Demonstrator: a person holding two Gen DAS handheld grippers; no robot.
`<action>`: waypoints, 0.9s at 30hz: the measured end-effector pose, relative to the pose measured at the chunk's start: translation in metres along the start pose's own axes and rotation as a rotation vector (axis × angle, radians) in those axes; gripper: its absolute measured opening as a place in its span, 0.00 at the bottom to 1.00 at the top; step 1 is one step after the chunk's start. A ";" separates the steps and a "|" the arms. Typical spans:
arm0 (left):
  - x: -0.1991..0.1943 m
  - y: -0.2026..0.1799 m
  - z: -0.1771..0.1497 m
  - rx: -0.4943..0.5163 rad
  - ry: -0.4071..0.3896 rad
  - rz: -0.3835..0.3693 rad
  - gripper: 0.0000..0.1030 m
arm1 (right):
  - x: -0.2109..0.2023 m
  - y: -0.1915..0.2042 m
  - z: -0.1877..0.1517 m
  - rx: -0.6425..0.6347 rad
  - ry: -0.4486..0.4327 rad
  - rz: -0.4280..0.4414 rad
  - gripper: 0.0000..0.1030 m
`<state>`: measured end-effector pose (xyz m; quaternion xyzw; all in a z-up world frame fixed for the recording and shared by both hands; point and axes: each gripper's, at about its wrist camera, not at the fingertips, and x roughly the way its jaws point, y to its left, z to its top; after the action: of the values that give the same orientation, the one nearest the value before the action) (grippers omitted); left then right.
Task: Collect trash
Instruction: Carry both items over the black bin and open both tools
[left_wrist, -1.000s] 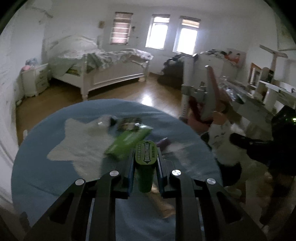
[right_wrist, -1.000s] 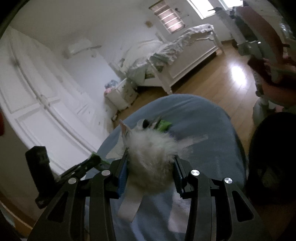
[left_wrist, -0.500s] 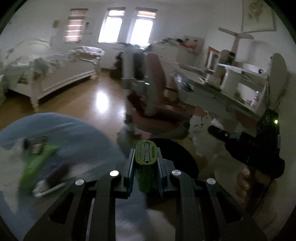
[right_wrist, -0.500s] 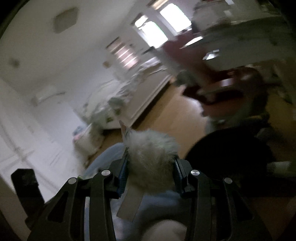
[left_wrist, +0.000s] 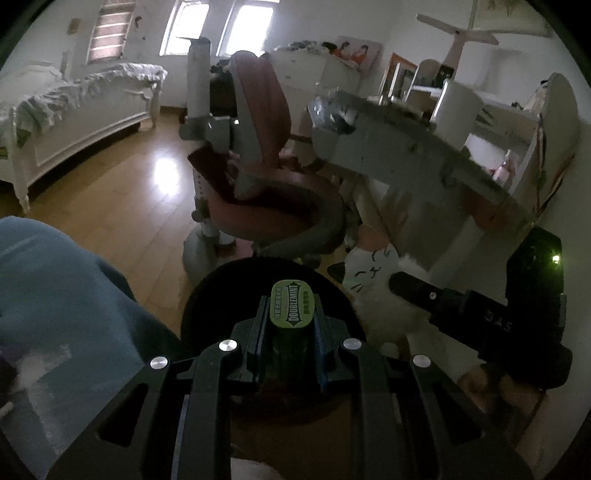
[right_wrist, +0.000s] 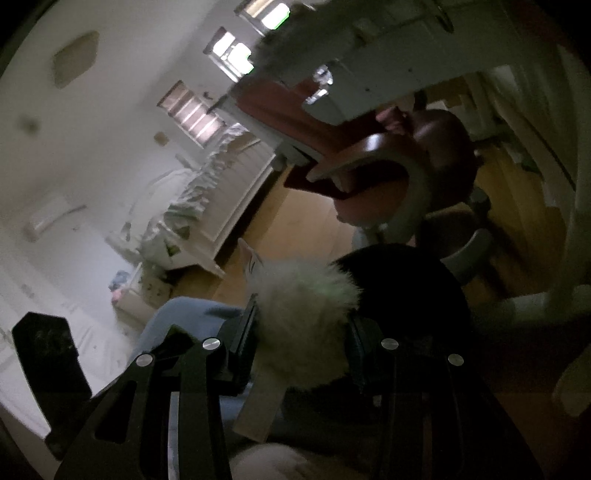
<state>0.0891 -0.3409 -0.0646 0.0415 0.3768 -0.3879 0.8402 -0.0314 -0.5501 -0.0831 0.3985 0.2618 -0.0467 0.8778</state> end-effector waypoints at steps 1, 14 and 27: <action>0.006 0.000 -0.001 -0.002 0.009 0.002 0.20 | 0.004 -0.003 0.000 0.005 0.006 -0.003 0.41; 0.040 -0.001 0.000 0.002 0.066 -0.008 0.20 | 0.036 -0.017 0.000 0.032 0.052 -0.034 0.41; 0.015 -0.003 0.001 0.021 0.025 0.045 0.73 | 0.037 -0.009 0.003 0.034 0.037 -0.035 0.64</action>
<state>0.0938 -0.3533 -0.0734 0.0638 0.3821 -0.3721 0.8435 -0.0006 -0.5535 -0.1059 0.4093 0.2838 -0.0590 0.8651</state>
